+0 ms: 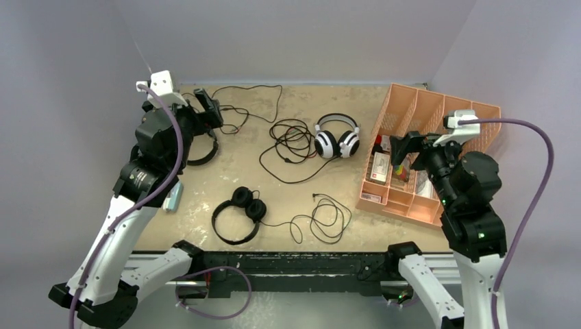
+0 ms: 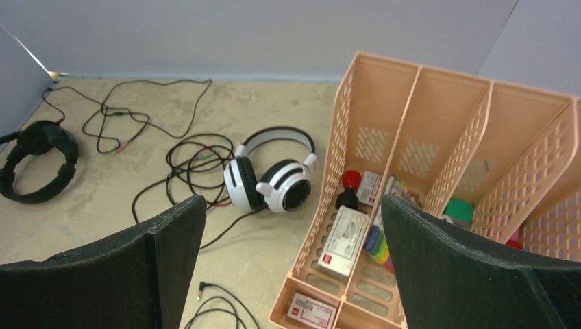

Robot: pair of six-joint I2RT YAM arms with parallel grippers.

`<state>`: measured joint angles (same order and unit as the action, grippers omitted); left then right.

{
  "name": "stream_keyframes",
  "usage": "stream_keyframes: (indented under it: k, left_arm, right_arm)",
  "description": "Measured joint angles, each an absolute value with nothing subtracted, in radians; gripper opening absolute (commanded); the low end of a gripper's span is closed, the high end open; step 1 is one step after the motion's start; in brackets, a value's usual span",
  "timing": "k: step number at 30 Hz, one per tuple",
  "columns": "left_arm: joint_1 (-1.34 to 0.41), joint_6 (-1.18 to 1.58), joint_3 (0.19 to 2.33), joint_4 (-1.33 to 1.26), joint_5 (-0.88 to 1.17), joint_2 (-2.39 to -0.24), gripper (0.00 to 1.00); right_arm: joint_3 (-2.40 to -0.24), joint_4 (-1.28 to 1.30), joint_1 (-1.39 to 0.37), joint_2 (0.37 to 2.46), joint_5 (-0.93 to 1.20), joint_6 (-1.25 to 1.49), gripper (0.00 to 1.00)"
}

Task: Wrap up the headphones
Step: Pick up the headphones from the center of the board.

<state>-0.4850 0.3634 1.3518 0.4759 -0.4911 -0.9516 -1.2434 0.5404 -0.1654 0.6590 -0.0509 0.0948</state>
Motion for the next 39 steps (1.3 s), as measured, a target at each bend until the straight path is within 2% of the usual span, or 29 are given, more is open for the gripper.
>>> stream_keyframes:
  k: [9, 15, 18, 23, 31, 39]
  left_arm:
    - [-0.316, 0.437, 1.182, 0.471, -0.376, -0.931, 0.97]
    - [-0.263, 0.48, 1.129, 0.473, -0.323, -0.911, 0.97]
    - [-0.25, 0.497, 1.127, 0.474, -0.317, -0.9, 0.96]
    - [-0.239, 0.517, 1.127, 0.488, -0.344, -0.857, 0.96]
    - [-0.233, 0.54, 1.128, 0.507, -0.418, -0.775, 0.96]
    - [-0.229, 0.54, 1.143, 0.545, -0.435, -0.76, 0.96]
  right_arm:
    - [-1.106, 0.503, -0.177, 0.707, -0.023, 0.142, 0.99]
    - [-1.071, 0.417, -0.197, 0.886, 0.131, 0.164, 0.99]
    - [-1.068, 0.362, -0.255, 1.008, 0.199, 0.169, 0.99]
    - [-1.072, 0.27, -0.471, 1.248, 0.284, 0.159, 0.99]
    - [-1.277, 0.194, -0.775, 1.666, 0.36, 0.13, 0.97]
    - [-1.523, 0.126, -0.848, 1.996, 0.421, 0.327, 0.99]
